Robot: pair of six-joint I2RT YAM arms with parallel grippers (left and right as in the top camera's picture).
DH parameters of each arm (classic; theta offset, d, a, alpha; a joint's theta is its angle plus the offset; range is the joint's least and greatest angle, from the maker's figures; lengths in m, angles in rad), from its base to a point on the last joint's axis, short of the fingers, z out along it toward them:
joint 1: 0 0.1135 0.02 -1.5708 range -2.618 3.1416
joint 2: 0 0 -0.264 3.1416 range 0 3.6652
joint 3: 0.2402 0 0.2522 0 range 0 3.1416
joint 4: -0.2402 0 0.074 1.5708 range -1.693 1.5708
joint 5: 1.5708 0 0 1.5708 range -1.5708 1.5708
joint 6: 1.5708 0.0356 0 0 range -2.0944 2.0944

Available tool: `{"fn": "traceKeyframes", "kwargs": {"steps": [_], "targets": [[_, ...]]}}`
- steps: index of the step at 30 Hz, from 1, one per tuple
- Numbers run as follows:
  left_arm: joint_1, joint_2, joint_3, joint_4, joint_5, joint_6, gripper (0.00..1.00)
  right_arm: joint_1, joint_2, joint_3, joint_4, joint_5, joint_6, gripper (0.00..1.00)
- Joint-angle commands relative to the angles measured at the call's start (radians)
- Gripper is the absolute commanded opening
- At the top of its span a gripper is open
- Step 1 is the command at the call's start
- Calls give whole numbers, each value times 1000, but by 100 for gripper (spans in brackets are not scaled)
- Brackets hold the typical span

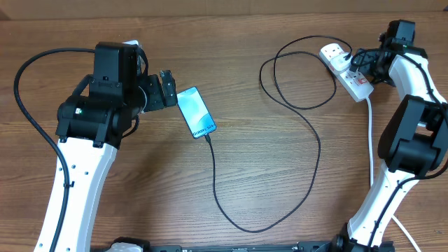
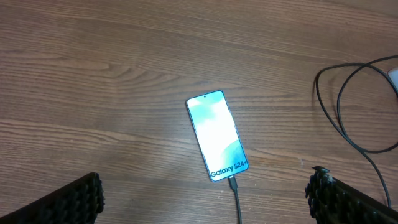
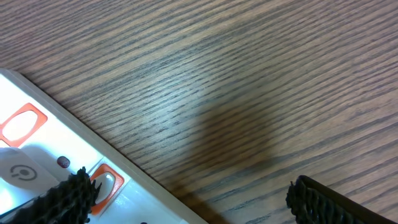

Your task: Plug charger to phone and switch on socket

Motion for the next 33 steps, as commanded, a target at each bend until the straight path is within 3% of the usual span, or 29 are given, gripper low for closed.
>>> {"fn": "traceKeyframes", "kwargs": {"steps": [1,33], "targets": [[2,8,-5,1,-17,22,100,3,16,-11,-1,-26,-2,100],[2,8,-5,1,-17,22,100,3,20,-49,-34,-113,-2,100]]}}
